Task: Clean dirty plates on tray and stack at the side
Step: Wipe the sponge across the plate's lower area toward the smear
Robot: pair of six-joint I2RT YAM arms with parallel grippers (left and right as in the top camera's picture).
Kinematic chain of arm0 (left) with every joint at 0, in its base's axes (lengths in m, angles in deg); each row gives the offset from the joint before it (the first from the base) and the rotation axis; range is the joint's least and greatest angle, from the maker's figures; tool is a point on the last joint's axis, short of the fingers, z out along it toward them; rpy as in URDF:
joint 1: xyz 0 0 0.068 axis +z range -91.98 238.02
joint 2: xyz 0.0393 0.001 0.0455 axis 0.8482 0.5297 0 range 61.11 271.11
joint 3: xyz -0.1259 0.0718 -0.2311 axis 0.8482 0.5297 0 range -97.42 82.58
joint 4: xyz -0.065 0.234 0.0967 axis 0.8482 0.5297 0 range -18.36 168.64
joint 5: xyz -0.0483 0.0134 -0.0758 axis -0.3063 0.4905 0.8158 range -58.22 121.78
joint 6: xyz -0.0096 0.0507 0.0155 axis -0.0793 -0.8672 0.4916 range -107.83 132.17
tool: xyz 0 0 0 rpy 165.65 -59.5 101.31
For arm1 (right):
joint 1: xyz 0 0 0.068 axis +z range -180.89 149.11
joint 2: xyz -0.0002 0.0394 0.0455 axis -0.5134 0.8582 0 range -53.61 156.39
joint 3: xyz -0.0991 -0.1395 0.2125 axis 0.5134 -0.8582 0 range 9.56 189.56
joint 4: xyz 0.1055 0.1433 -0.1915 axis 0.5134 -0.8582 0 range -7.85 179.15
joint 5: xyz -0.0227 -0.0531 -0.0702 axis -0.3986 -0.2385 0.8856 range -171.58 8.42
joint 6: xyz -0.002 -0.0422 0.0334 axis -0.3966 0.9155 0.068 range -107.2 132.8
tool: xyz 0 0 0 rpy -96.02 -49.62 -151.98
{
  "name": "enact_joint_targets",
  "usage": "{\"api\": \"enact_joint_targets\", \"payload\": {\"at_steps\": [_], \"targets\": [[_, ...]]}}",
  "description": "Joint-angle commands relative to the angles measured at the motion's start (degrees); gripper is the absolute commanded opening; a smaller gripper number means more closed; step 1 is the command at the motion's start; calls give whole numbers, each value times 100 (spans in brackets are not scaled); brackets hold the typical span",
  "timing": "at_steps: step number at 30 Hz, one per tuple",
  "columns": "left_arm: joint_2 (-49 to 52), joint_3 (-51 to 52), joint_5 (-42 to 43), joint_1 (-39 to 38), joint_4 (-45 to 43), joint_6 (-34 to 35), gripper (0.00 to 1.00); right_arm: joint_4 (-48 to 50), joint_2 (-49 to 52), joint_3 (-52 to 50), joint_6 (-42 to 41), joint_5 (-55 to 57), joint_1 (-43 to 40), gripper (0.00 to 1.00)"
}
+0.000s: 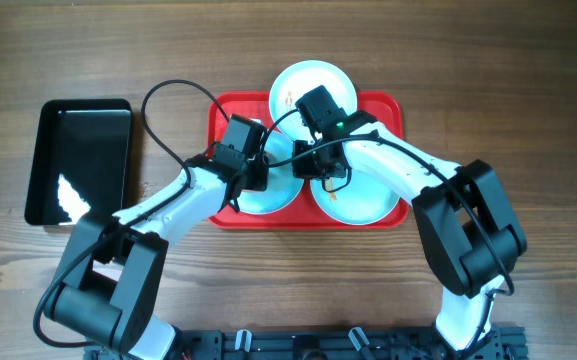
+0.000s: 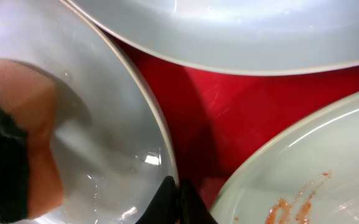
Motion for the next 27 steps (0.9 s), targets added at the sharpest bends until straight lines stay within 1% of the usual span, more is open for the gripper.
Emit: {"api": "enact_joint_targets", "payload": {"at_steps": [1,2,6,10,13,22,27], "targets": [[-22,46,459,0,50,-31,4,-48,149,24,42,170,-31,4],[-179,46,815,0,50,-31,4,-35,149,24,44,168,-31,4],[-350,46,1298,-70,-33,48,4,15,149,24,39,168,-31,4],[-299,48,1290,-151,-151,391,4,48,149,24,11,166,-31,4],[-236,48,1294,-157,-175,774,4,35,149,24,-2,166,-31,4],[-105,48,1399,-162,-188,863,4,44,149,24,-111,164,-31,4],[149,48,1397,-162,-201,881,4,35,149,24,-111,166,-31,4]]}}
